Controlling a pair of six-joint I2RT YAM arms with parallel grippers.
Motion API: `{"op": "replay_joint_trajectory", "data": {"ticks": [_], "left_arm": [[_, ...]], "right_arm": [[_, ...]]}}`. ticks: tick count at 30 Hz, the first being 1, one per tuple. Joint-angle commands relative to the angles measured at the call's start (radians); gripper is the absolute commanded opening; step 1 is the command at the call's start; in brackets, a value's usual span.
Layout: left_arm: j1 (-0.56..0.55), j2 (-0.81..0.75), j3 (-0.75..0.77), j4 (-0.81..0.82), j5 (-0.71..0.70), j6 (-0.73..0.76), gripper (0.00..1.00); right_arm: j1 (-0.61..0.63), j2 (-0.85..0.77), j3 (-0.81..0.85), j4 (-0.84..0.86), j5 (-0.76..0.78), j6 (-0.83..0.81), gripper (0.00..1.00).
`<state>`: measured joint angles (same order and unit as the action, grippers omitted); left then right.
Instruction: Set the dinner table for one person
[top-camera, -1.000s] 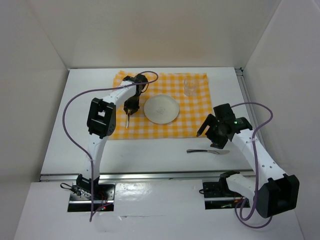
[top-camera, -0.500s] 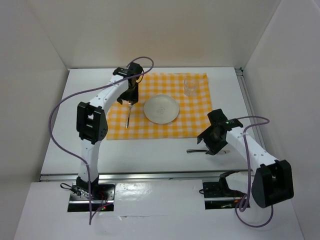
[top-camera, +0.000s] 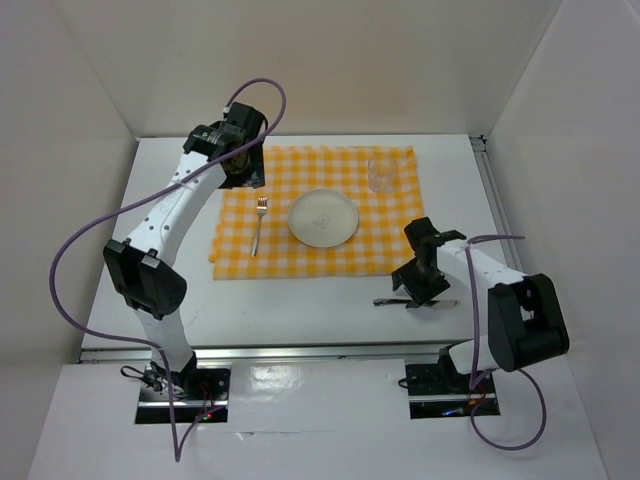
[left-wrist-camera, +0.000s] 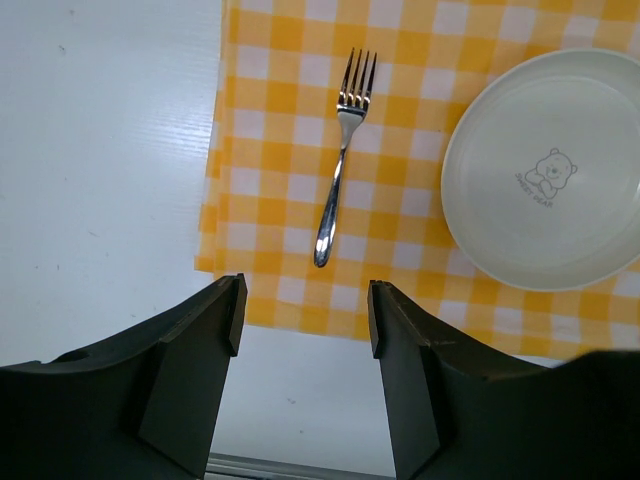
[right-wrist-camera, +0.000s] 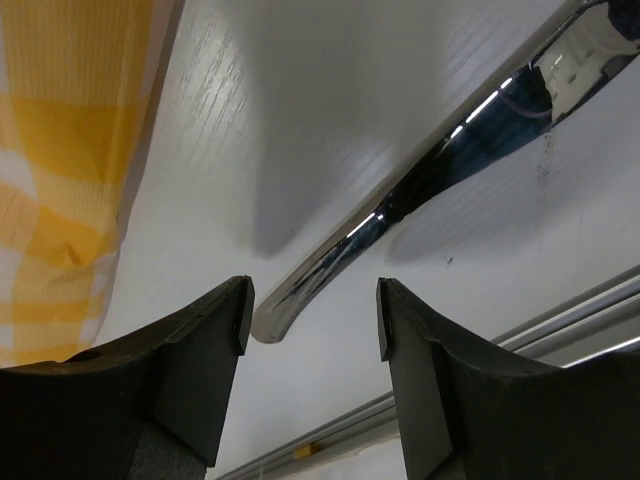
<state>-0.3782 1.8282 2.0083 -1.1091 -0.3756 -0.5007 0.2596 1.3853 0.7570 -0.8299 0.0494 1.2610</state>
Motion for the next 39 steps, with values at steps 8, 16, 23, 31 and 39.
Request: {"op": "replay_joint_trajectory", "data": {"ticks": [8,16,23,31,39], "left_arm": [[-0.016,-0.041,-0.074,-0.008,0.02,-0.015,0.69],[-0.016,-0.05,-0.074,-0.008,0.0,-0.024,0.69],[-0.016,-0.069,-0.095,0.002,0.0,-0.024,0.68],[-0.016,-0.069,-0.095,0.002,0.009,-0.024,0.68],[-0.025,-0.069,-0.075,0.011,0.018,-0.024,0.68]], "right_arm": [[0.009,0.084,-0.053,0.071,0.061,0.1,0.54],[0.009,0.136,-0.107,0.095,0.102,0.149,0.28],[0.018,0.095,-0.127,0.103,0.185,0.124,0.0],[0.027,-0.133,-0.081,-0.048,0.326,0.063,0.0],[0.088,-0.088,0.137,-0.08,0.446,-0.158,0.0]]}}
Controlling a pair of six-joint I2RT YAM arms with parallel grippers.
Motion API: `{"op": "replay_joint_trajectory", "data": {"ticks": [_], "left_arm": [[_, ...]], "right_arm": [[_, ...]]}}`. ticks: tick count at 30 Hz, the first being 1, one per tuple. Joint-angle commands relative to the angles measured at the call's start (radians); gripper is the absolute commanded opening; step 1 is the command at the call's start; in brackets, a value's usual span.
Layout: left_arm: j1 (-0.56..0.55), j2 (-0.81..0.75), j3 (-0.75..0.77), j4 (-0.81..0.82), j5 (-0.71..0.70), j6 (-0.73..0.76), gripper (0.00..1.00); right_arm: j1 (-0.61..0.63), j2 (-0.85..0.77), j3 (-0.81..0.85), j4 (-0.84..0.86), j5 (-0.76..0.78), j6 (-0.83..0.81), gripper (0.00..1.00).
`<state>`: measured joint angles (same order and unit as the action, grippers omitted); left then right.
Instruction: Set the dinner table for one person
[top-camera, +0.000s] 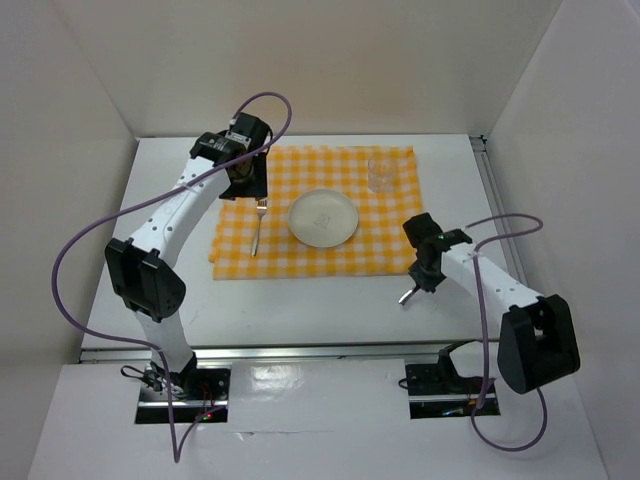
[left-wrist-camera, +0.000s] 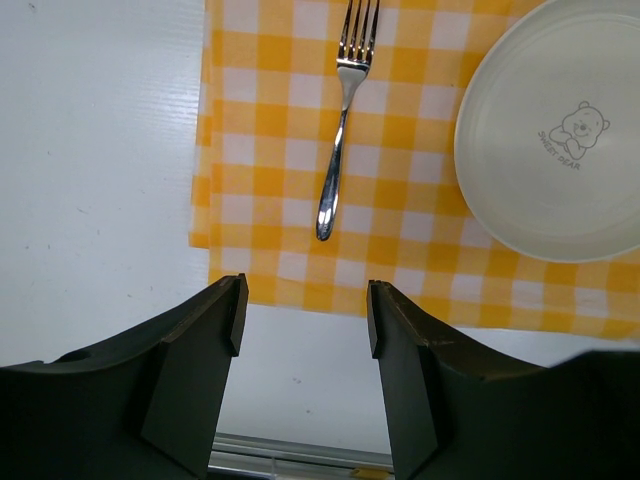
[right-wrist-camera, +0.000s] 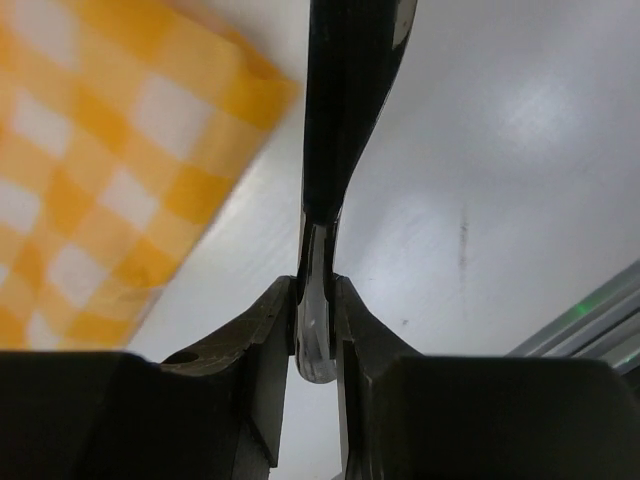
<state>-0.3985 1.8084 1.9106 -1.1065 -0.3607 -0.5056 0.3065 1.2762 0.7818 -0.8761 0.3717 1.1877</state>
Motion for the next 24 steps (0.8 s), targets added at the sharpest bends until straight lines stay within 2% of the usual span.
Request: {"op": "replay_joint_trajectory", "data": {"ticks": [1,3,4,7,12,19,24], "left_arm": [[-0.005,-0.049,0.022,0.008,0.003,-0.019,0.68],[-0.005,-0.04,0.022,0.008,0.003,-0.019,0.68],[-0.005,-0.04,0.022,0.008,0.003,-0.019,0.68],[-0.005,-0.04,0.022,-0.001,0.003,-0.019,0.68],[-0.005,-0.031,0.031,-0.012,-0.017,-0.019,0.68],[-0.005,-0.031,0.022,-0.021,-0.044,-0.019,0.68],[-0.005,-0.04,0.022,-0.03,-0.055,-0.019,0.68]], "right_arm": [[0.054,0.044,0.134,-0.009,0.133,-0.124,0.0],[0.086,0.07,0.199,0.0,0.144,-0.232,0.0],[0.086,0.099,0.22,0.062,0.144,-0.302,0.0],[0.095,0.162,0.31,0.116,0.09,-0.488,0.0],[0.095,0.373,0.474,0.16,-0.023,-0.779,0.0],[0.095,0.558,0.645,0.18,-0.056,-0.951,0.0],[0.077,0.684,0.741,0.152,-0.068,-0.985,0.0]]}}
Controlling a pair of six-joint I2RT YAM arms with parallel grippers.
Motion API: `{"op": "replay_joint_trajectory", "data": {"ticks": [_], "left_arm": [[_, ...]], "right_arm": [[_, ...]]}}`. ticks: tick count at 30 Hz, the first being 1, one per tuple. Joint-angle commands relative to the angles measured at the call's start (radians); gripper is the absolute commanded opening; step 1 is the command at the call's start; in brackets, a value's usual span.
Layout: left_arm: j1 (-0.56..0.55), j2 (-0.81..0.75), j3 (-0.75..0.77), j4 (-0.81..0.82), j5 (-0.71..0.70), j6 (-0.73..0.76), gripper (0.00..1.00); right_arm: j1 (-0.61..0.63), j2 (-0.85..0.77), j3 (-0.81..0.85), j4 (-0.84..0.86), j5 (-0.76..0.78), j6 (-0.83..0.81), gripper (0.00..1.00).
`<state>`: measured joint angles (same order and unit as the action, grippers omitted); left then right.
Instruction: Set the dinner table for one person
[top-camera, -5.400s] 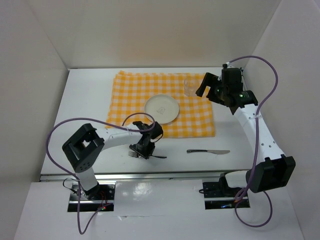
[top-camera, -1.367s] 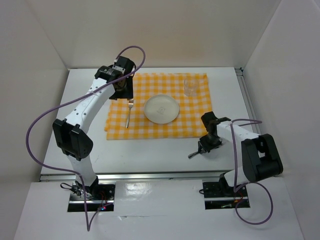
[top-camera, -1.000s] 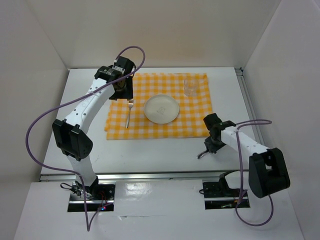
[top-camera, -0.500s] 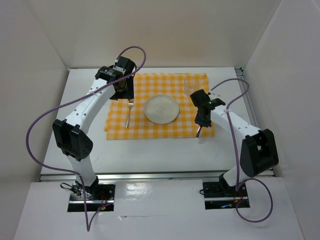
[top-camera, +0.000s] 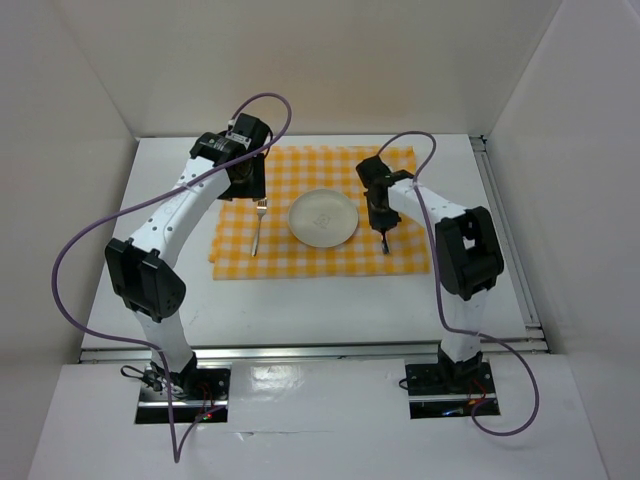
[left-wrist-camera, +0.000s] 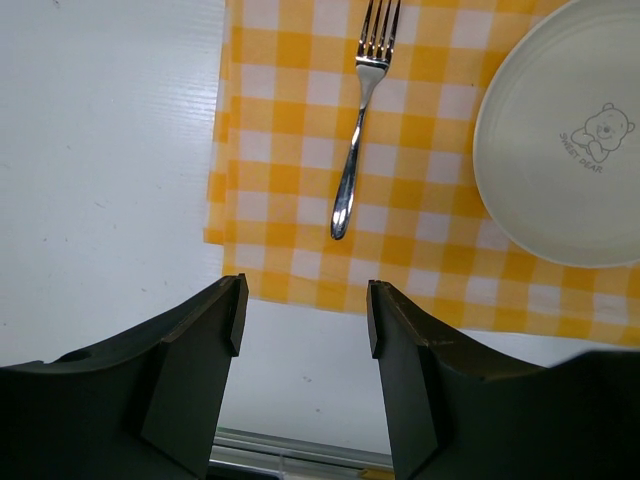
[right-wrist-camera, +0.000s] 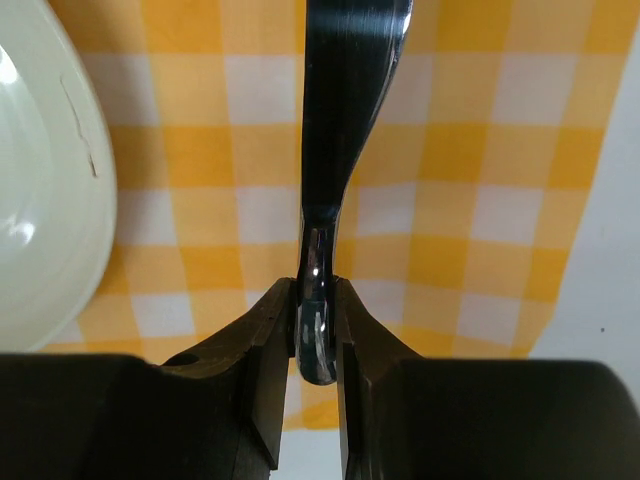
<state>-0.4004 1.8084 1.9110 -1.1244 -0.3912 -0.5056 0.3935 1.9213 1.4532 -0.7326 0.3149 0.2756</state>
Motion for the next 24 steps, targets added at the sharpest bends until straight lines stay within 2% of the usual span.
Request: {"op": "replay_joint_trajectory", "data": {"ticks": [1,15,17,18,21,23,24], "left_arm": [[-0.003,-0.04,0.013,-0.012,-0.025,-0.019,0.68],[-0.003,-0.049,-0.015,-0.012,-0.034,-0.019,0.68],[-0.003,-0.058,-0.015,-0.012,-0.034,-0.019,0.68],[-0.003,-0.058,-0.015,-0.012,-0.034,-0.019,0.68],[-0.003,-0.058,-0.015,-0.012,-0.034,-0.019,0.68],[-0.003,-0.058,-0.015,-0.012,-0.034,-0.019,0.68],[-0.003,-0.058,-0.015,-0.012,-0.034,-0.019,0.68]], "right_arm": [[-0.01,0.051,0.081,0.009,-0.011,-0.073,0.0],[-0.047,0.139,0.113,0.018,-0.047,-0.073,0.0],[-0.047,0.15,0.134,0.009,-0.046,-0.073,0.03],[-0.047,0.159,0.134,-0.004,-0.046,-0.064,0.09],[-0.047,0.159,0.144,-0.004,-0.037,-0.055,0.19],[-0.047,0.136,0.144,-0.004,-0.037,-0.055,0.39],[-0.047,0.125,0.154,-0.004,-0.037,-0.044,0.41]]}}
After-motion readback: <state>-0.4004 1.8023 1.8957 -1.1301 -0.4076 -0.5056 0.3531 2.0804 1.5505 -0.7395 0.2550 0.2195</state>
